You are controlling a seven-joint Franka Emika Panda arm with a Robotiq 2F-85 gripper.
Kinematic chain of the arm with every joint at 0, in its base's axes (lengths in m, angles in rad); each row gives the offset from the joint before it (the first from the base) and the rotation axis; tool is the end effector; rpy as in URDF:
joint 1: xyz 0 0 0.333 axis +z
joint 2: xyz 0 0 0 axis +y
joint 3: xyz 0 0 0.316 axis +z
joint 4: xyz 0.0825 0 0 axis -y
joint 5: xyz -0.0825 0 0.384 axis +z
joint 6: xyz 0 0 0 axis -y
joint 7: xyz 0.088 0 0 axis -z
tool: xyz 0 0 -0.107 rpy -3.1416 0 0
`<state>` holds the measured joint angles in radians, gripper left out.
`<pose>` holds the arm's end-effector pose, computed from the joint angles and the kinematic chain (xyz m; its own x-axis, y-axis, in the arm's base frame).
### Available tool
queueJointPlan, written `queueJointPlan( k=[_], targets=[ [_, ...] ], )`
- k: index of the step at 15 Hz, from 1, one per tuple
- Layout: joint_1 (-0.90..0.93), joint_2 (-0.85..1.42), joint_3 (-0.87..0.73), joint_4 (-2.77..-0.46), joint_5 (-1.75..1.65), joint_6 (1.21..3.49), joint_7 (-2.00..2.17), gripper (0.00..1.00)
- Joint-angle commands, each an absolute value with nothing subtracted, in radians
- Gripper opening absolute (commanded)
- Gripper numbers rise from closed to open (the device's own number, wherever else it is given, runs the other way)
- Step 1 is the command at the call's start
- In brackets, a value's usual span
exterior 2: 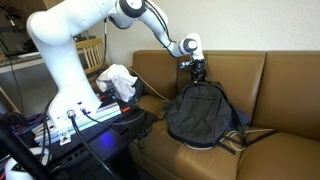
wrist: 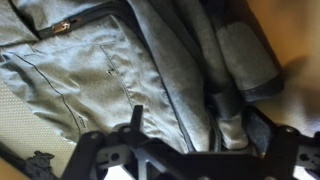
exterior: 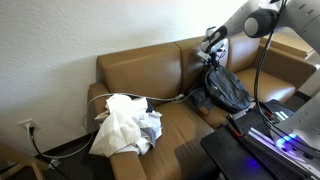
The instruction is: Move the bag to the left side of the sofa
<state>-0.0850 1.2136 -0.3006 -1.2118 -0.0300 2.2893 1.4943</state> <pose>0.6868 -0.2223 0.0360 -0.0865 -0.9542 0.2864 -0.9808 0.1320 0.1438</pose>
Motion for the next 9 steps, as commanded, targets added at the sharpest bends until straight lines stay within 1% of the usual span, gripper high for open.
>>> queueJointPlan(
  k=[1, 2, 3, 4, 9],
  targets=[
    [-0.134, 1.298, -0.289, -1.088, -0.004, 2.224, 1.512, 1.00],
    [-0.147, 1.310, -0.280, -1.068, 0.001, 2.203, 1.505, 1.00],
    [-0.159, 1.321, -0.271, -1.050, 0.008, 2.183, 1.497, 0.76],
    [-0.168, 1.334, -0.266, -1.029, 0.014, 2.165, 1.499, 0.74],
    [-0.222, 1.380, -0.223, -0.938, 0.064, 2.110, 1.487, 0.38]
  ],
)
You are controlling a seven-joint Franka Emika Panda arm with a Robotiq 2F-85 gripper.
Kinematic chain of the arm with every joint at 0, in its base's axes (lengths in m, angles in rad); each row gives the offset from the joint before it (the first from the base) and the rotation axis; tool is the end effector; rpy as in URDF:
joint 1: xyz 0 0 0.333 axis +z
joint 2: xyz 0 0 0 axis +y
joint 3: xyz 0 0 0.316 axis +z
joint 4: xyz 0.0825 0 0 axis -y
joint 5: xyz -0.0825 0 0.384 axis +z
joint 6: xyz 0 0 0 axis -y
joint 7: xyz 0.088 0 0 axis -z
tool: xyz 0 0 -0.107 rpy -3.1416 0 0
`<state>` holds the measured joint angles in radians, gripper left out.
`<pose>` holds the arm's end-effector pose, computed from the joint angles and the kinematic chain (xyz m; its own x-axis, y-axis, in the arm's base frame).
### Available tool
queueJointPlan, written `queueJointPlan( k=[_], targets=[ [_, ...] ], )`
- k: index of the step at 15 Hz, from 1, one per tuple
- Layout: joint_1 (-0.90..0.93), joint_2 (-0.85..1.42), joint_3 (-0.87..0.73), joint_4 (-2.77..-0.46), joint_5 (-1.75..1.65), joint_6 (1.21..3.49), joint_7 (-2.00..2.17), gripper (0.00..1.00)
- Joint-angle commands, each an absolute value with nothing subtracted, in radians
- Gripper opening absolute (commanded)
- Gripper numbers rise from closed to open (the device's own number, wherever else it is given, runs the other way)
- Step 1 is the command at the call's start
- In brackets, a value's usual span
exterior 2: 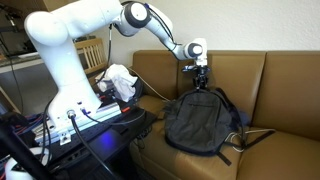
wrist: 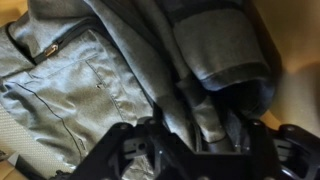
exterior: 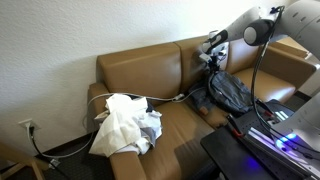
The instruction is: Move the bag to the left side of the sofa
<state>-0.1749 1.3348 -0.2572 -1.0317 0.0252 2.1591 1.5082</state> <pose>0.6814 -0.2496 0.0031 -0.1860 -0.9581 0.2178 -0.9516 0.2309 0.2029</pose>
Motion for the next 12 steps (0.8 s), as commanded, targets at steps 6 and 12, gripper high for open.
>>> queueJointPlan(
  k=[6, 12],
  targets=[
    [-0.282, 1.399, -0.176, -0.873, 0.137, 2.037, 1.491, 0.00],
    [-0.330, 1.140, -0.120, -1.081, 0.216, 2.162, 1.344, 0.00]
  ],
)
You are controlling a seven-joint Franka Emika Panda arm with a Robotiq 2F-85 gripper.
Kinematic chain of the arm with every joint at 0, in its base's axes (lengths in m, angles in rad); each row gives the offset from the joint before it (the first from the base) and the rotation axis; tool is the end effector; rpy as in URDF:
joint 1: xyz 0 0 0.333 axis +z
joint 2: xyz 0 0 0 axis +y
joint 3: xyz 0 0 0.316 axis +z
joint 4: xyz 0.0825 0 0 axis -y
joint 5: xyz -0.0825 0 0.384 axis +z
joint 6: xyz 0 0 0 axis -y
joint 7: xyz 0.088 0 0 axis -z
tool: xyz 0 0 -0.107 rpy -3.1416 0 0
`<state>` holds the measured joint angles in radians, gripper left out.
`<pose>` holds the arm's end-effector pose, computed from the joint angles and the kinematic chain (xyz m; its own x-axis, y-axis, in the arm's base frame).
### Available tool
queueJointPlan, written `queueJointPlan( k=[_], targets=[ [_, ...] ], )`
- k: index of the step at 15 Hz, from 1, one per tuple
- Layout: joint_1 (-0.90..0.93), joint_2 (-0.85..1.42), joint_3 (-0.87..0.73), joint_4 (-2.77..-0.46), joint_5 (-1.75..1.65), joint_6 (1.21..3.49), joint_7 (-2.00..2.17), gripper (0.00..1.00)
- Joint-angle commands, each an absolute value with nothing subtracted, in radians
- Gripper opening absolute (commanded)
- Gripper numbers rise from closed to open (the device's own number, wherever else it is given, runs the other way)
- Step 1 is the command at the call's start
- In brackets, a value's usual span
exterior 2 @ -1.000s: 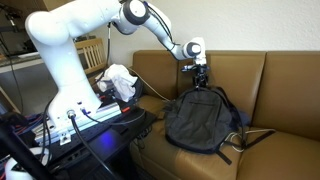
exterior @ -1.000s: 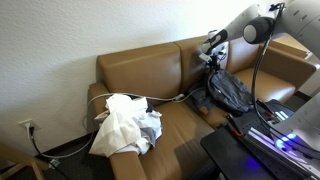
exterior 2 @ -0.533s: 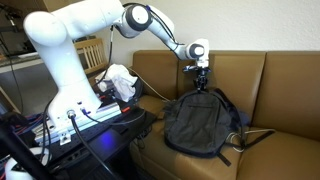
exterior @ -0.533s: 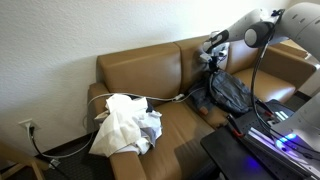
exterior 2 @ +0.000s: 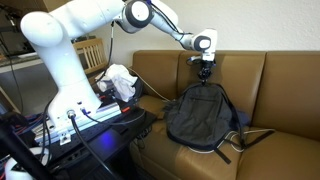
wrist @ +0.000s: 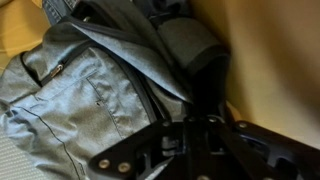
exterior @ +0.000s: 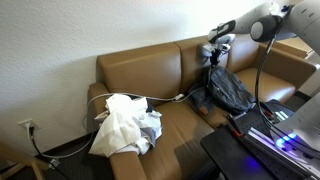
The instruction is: Move the bag to the left side of the sofa
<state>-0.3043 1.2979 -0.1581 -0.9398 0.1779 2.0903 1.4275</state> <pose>0.6955 -0.2881 0.0523 -0.3093 -0.9509 -0.0079 -0.9426 0.3055 0.1350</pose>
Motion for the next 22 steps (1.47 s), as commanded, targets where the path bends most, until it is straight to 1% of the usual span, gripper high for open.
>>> queueJointPlan(
  k=[1, 10, 11, 16, 19, 21, 22],
  targets=[
    [-0.332, 1.096, -0.117, -1.117, 0.220, 2.196, 1.308, 0.00],
    [-0.345, 0.687, -0.023, -1.483, 0.224, 2.361, 0.892, 0.00],
    [-0.321, 0.647, -0.046, -1.521, 0.267, 2.388, 0.836, 0.00],
    [-0.304, 0.424, 0.000, -1.745, 0.464, 2.529, 0.609, 0.00],
    [-0.295, 0.285, 0.030, -1.869, 0.660, 2.545, 0.532, 0.00],
    [-0.251, 0.187, 0.002, -1.946, 0.747, 2.542, 0.564, 0.00],
    [-0.220, 0.138, -0.024, -1.980, 0.739, 2.519, 0.615, 0.00]
  ],
)
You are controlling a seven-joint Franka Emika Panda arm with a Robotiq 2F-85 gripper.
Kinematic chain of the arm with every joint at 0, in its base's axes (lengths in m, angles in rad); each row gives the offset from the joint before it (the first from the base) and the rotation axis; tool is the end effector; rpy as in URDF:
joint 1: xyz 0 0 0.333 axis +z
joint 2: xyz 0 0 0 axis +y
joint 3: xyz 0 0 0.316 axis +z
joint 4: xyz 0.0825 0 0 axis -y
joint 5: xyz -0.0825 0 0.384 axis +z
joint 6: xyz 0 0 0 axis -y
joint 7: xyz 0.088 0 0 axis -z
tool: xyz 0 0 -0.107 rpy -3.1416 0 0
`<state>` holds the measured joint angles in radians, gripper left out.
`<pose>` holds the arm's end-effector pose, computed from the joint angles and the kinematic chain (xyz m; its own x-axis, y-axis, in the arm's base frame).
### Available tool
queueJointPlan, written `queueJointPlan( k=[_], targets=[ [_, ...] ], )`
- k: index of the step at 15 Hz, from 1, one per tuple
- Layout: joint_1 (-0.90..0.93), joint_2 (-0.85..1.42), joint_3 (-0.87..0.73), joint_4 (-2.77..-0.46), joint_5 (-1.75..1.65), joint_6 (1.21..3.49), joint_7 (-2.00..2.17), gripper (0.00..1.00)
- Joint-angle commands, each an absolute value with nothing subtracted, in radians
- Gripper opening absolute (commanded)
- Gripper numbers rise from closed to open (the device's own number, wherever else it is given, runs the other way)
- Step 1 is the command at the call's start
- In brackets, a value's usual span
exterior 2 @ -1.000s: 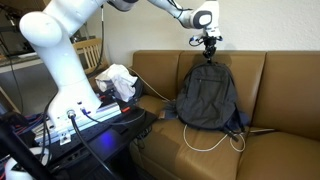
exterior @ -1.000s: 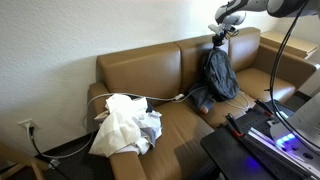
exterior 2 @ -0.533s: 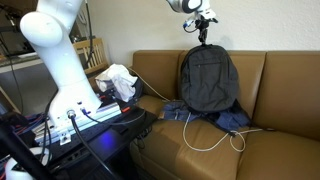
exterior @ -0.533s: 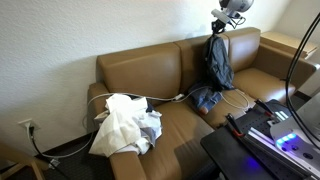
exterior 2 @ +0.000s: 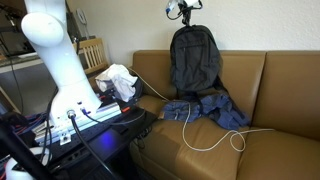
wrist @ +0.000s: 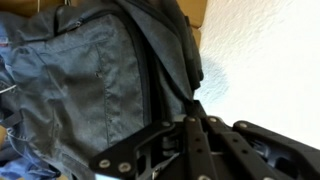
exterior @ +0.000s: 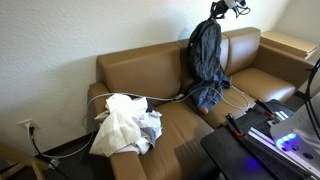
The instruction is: Move the bag to the left side of the sofa
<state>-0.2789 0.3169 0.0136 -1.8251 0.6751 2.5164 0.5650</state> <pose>0.6396 -0.1802 0.4003 0.2833 -0.9535 -0.1026 -0.8078 -0.1796 -0.5614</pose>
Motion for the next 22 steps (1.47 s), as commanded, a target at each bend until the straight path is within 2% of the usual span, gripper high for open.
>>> queueJointPlan(
  k=[1, 3, 4, 6, 11, 17, 19, 22],
  targets=[
    [-0.190, 0.087, -0.049, -2.019, 0.705, 2.502, 0.693, 0.00],
    [-0.150, -0.011, -0.088, -2.106, 0.573, 2.426, 0.889, 0.00],
    [-0.159, 0.114, -0.075, -1.989, 0.629, 2.469, 0.780, 0.01],
    [-0.142, 0.034, -0.086, -2.064, 0.578, 2.437, 0.873, 0.01],
    [-0.038, 0.143, -0.010, -2.100, 0.469, 2.381, 0.893, 0.00],
    [0.112, 0.380, 0.093, -1.882, 0.500, 2.212, 1.070, 0.00],
    [0.154, 0.458, 0.092, -1.796, 0.482, 2.250, 1.179, 0.00],
    [0.225, 0.574, 0.053, -1.712, 0.384, 2.431, 1.302, 0.00]
  ],
)
